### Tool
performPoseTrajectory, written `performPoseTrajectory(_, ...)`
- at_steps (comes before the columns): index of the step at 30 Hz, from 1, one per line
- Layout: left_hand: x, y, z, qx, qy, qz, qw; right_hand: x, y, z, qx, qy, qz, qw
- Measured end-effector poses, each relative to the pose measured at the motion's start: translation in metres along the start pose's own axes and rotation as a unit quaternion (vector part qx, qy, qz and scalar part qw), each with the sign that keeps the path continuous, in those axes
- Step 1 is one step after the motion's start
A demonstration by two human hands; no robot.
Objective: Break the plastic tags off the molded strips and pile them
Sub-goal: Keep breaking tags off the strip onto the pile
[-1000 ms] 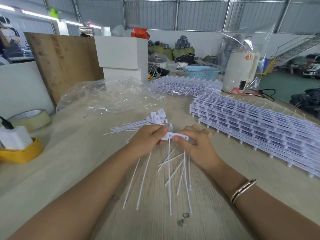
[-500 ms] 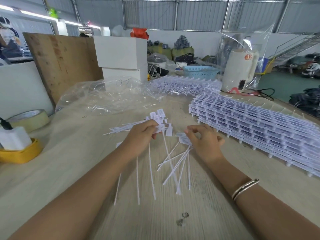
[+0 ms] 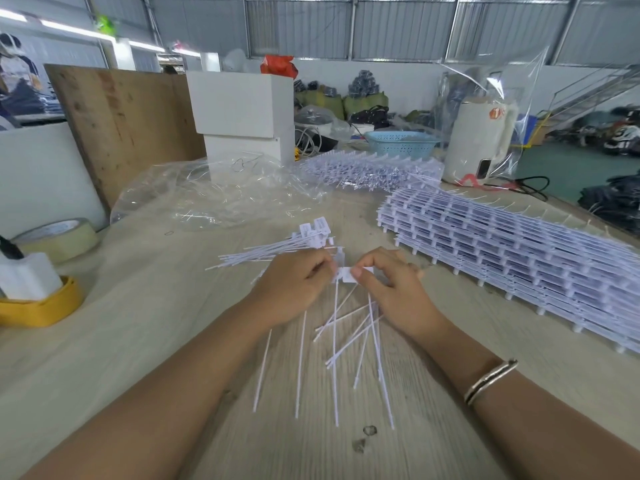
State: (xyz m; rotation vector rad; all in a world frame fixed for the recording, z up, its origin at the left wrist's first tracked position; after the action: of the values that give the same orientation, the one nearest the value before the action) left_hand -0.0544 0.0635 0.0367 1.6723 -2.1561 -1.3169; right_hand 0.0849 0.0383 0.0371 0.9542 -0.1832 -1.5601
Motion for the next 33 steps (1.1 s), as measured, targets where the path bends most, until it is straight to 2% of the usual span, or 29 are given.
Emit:
performPoseTrajectory(2,0.001,-0.001,-0.004,-0.019,-0.018,0.011,1.000,0.002,-0.005,0.000,-0.009,-0.004,0.018,1.000)
performPoseTrajectory(5,0.002,0.000,-0.008,0.009,-0.034,0.005,0.999,0.003,-0.009,-0.001,-0.019,-0.018,0.046,0.999)
performPoseTrajectory(9,0.001,-0.001,-0.006,0.111,0.011,0.015,0.994,0.003,-0.005,0.008,-0.035,0.023,0.023,0.999)
performPoseTrajectory(14,0.000,-0.003,-0.001,0.259,0.075,-0.008,0.963,0.004,0.006,0.020,-0.011,0.089,-0.053,0.995)
performPoseTrajectory(18,0.000,0.002,0.014,0.399,0.121,-0.081,0.905,0.006,0.020,0.015,-0.064,0.072,-0.118,0.988)
performPoseTrajectory(21,-0.001,0.018,0.021,0.313,0.089,-0.099,0.940,0.002,0.021,-0.004,-0.081,-0.006,-0.099,0.992)
performPoseTrajectory(24,-0.002,0.015,0.016,0.231,0.066,-0.052,0.969,-0.004,0.017,-0.023,0.043,-0.060,-0.084,0.994)
performPoseTrajectory(28,-0.001,0.006,0.009,0.085,0.030,-0.016,0.996,-0.004,0.016,-0.045,0.201,-0.139,-0.065,0.968)
performPoseTrajectory(30,0.000,0.003,0.009,0.060,0.026,-0.013,0.998,-0.002,0.017,-0.044,0.227,-0.127,-0.070,0.963)
performPoseTrajectory(33,0.000,-0.004,0.002,0.029,-0.004,-0.001,1.000,-0.003,0.012,-0.020,0.162,-0.036,-0.088,0.982)
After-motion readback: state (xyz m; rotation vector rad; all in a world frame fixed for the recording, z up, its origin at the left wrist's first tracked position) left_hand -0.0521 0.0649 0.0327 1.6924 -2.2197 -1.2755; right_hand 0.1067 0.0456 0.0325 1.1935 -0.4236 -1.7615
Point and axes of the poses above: each hand's wrist, its own x-axis away from the middle knuckle, its own y-axis out of the back of the hand, z = x × y, the point moved 8 cm from there along -x, towards the middle knuckle, and after that the axes turned 7 degrees about x, right-handed, at the moved point
